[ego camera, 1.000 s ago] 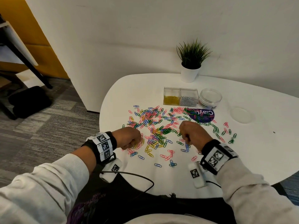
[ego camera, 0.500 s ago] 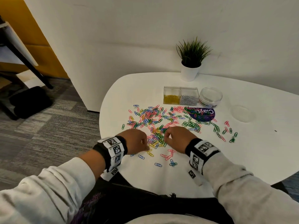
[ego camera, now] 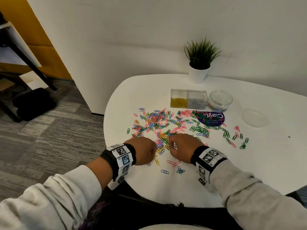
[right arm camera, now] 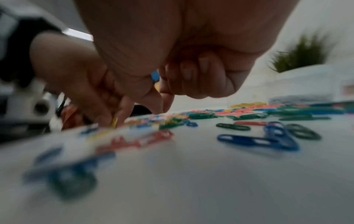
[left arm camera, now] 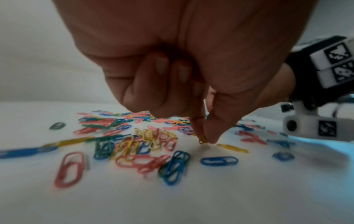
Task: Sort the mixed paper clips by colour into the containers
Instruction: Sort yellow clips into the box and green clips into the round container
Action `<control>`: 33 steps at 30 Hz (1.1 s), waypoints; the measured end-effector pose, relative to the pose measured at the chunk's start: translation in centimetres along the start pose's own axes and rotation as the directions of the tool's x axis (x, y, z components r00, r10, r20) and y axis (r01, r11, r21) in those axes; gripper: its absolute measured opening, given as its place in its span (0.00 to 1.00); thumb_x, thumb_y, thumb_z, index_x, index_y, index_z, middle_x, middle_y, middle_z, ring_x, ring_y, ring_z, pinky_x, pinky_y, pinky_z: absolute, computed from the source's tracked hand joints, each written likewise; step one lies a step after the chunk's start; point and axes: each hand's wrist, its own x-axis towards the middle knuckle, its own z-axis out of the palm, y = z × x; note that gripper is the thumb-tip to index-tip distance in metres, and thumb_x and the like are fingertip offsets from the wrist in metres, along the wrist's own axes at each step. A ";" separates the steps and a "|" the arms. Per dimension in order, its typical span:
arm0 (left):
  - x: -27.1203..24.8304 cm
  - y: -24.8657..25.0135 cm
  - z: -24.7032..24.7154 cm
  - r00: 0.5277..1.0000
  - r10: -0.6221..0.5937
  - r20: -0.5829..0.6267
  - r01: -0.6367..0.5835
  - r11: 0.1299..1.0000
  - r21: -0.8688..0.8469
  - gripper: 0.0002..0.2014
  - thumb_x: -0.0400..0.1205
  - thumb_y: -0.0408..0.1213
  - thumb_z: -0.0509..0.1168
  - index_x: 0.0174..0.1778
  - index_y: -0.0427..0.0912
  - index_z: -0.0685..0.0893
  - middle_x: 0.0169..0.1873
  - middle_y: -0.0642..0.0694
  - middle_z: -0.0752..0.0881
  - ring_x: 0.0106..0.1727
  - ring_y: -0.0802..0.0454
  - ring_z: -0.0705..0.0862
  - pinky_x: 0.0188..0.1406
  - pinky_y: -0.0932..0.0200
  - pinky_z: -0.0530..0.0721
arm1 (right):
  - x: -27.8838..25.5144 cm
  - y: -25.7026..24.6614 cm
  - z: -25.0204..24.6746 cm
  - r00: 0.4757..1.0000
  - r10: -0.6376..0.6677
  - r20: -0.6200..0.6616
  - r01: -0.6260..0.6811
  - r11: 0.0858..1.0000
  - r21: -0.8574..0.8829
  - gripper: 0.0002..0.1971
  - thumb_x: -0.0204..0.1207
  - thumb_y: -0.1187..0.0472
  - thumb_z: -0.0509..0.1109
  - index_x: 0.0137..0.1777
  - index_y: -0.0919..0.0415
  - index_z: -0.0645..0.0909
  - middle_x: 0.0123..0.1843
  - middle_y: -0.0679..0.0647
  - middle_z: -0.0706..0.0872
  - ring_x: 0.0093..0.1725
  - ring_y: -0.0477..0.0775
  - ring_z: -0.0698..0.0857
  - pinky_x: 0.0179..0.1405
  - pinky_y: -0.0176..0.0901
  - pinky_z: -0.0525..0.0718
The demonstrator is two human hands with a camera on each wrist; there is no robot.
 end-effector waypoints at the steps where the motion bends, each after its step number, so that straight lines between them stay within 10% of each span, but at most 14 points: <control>1: 0.1 -0.5 -0.1 1.000 -0.011 -0.002 0.011 0.997 -0.078 0.07 0.80 0.43 0.62 0.47 0.52 0.85 0.44 0.56 0.86 0.47 0.52 0.83 0.45 0.58 0.82 | -0.1 0.2 -0.3 0.999 0.027 -0.028 -0.024 0.995 0.098 0.02 0.78 0.56 0.65 0.45 0.51 0.79 0.43 0.45 0.82 0.43 0.50 0.81 0.40 0.43 0.76; 6: 0.4 -2.6 -0.9 0.997 -0.065 -0.049 0.038 0.905 -0.425 0.05 0.80 0.40 0.67 0.44 0.44 0.88 0.37 0.54 0.86 0.37 0.57 0.81 0.39 0.62 0.78 | 0.5 2.6 -2.7 0.978 0.205 -0.046 -0.147 0.827 0.543 0.11 0.83 0.65 0.58 0.38 0.58 0.73 0.30 0.48 0.71 0.27 0.48 0.67 0.27 0.40 0.63; 14: 1.5 -3.9 -2.7 0.982 -0.110 -0.153 0.021 0.871 -0.491 0.09 0.85 0.43 0.65 0.38 0.52 0.79 0.34 0.56 0.79 0.32 0.60 0.75 0.36 0.61 0.74 | 7.3 6.6 -10.0 0.910 0.325 -0.257 -0.214 0.900 0.380 0.06 0.78 0.59 0.63 0.39 0.55 0.73 0.39 0.52 0.80 0.37 0.52 0.76 0.35 0.45 0.73; 23: 5.5 -4.2 -9.7 0.952 -0.150 -0.268 0.062 0.949 -0.309 0.04 0.84 0.43 0.66 0.46 0.50 0.84 0.35 0.57 0.81 0.33 0.61 0.76 0.31 0.68 0.70 | 14.9 7.3 -12.8 0.993 0.097 -0.072 -0.102 0.993 -0.067 0.13 0.81 0.62 0.62 0.62 0.52 0.82 0.66 0.53 0.83 0.67 0.57 0.79 0.63 0.45 0.76; 28: 11.1 -3.0 -12.7 0.940 -0.114 -0.323 0.043 0.975 -0.219 0.06 0.84 0.45 0.65 0.46 0.49 0.84 0.37 0.58 0.80 0.38 0.56 0.78 0.36 0.61 0.73 | 10.5 9.1 -12.7 0.965 0.108 -0.241 -0.083 0.990 0.111 0.16 0.84 0.64 0.59 0.67 0.51 0.81 0.68 0.53 0.82 0.66 0.56 0.80 0.67 0.45 0.76; 33: 17.4 -0.6 -13.6 0.944 -0.017 -0.329 -0.008 0.997 -0.075 0.04 0.86 0.40 0.60 0.46 0.49 0.78 0.41 0.55 0.79 0.45 0.50 0.79 0.43 0.57 0.74 | 1.3 12.7 -10.2 0.975 0.125 -0.182 -0.140 0.988 -0.070 0.12 0.83 0.55 0.60 0.60 0.51 0.83 0.56 0.50 0.83 0.55 0.56 0.84 0.56 0.52 0.82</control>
